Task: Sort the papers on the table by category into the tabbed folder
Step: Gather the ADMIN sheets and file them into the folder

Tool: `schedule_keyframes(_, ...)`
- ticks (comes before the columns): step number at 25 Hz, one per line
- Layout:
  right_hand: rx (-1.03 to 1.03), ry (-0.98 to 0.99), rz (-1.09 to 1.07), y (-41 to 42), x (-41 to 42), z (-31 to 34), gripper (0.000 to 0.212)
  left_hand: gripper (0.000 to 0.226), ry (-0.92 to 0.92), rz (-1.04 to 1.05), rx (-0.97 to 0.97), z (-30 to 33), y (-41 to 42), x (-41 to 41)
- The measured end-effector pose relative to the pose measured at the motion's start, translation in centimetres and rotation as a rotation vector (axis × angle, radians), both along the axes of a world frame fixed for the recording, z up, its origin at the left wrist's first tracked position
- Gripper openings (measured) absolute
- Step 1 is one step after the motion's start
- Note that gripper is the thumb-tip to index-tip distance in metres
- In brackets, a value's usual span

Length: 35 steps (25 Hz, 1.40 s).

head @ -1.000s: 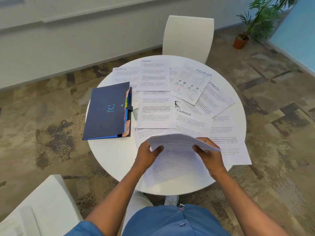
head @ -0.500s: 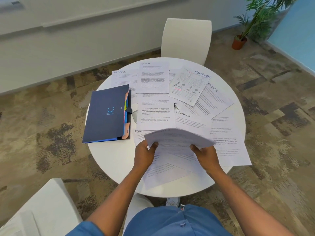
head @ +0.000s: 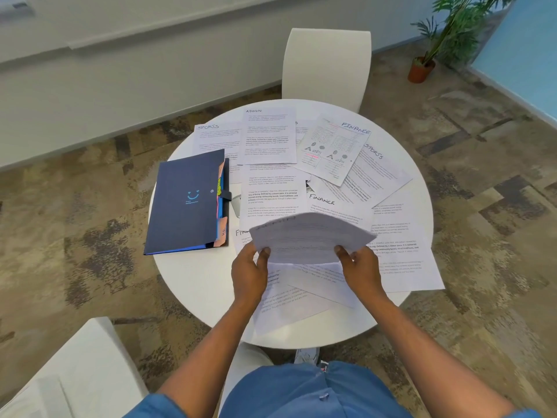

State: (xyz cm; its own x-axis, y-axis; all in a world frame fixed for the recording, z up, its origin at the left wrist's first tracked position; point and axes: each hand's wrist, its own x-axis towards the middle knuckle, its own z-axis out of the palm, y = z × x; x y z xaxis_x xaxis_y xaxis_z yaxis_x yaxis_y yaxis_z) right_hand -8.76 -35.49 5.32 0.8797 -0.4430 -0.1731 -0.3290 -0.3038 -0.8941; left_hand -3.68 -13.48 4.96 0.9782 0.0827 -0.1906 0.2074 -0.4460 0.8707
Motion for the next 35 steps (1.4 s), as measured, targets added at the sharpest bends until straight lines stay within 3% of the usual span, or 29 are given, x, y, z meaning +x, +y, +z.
schedule_keyframes(9,-0.011,0.041,-0.007,-0.1,-0.3,-0.6,0.031,0.029,-0.007,-0.022,-0.020,0.7,-0.3,0.6)
schedule_keyframes(17,0.054,0.012,0.023,0.6,2.7,1.0,0.006,0.019,-0.019,-0.053,-0.011,1.4,2.8,2.9)
schedule_keyframes(20,0.235,0.022,0.010,1.3,5.4,1.6,0.011,0.009,0.087,-0.069,-0.078,1.3,4.3,5.1)
schedule_keyframes(27,0.378,0.176,0.028,2.0,12.9,0.5,0.008,0.024,0.289,0.049,-0.342,0.6,6.5,8.4)
schedule_keyframes(35,0.135,0.317,-0.063,-0.7,30.0,-3.8,0.012,0.015,0.388,0.126,-0.340,-1.7,7.4,14.6)
